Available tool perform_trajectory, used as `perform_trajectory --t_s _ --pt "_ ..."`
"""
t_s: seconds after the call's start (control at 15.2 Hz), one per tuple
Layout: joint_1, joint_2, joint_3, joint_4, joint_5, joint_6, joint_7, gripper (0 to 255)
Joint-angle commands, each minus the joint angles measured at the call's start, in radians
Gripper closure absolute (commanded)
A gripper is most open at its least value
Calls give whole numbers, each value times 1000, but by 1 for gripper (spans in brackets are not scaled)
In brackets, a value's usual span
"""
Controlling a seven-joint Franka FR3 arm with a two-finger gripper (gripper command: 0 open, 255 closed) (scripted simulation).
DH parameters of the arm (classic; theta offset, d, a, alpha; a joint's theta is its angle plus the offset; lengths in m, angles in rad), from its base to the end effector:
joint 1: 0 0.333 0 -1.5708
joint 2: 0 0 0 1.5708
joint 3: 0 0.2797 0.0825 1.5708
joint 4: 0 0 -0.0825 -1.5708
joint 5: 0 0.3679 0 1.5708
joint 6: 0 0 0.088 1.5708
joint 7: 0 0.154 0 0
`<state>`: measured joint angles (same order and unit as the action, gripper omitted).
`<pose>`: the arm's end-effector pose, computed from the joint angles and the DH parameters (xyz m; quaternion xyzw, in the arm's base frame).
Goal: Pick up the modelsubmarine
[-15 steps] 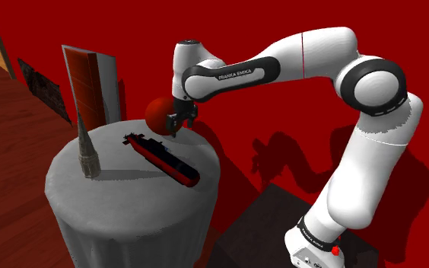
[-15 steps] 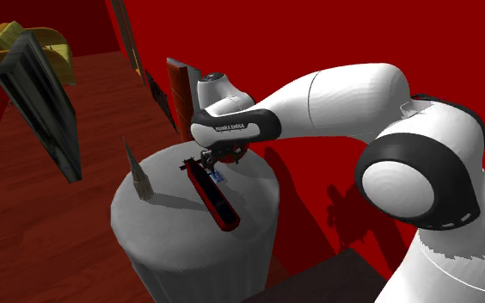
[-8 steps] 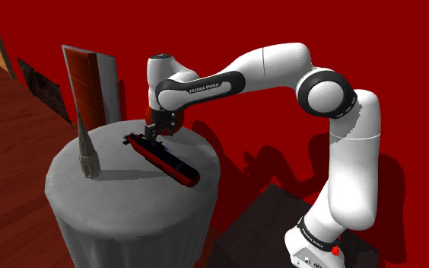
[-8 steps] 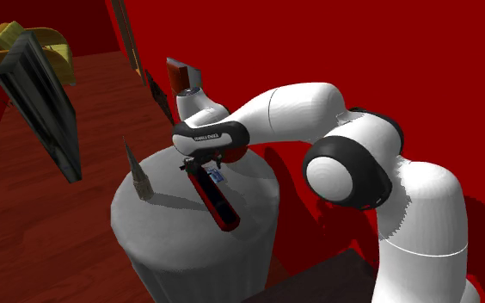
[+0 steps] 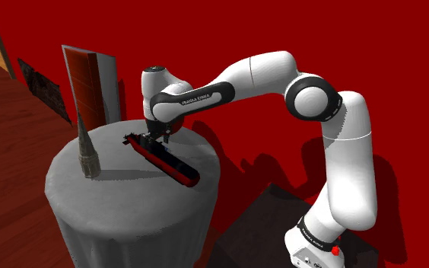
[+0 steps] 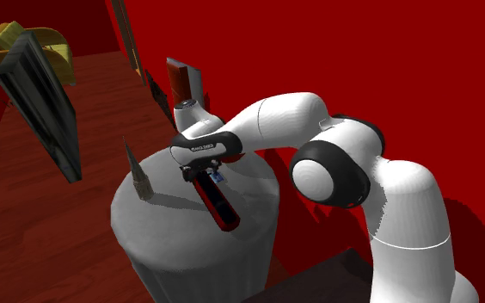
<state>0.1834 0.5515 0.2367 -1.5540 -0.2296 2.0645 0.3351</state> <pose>0.6155 0.2364 0.2623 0.9958 0.0819 0.0037 0.0400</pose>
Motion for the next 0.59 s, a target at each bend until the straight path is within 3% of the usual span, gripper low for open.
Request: perform_trajectory --t_s 0.0,0.07,0.13,0.53 --pt "0 7 -1 -7 -2 14 2 0" --pt "0 7 -1 -7 -2 14 2 0" --pt "0 8 -2 -7 -3 15 2 255" --pt "0 8 -2 -7 -3 15 3 255"
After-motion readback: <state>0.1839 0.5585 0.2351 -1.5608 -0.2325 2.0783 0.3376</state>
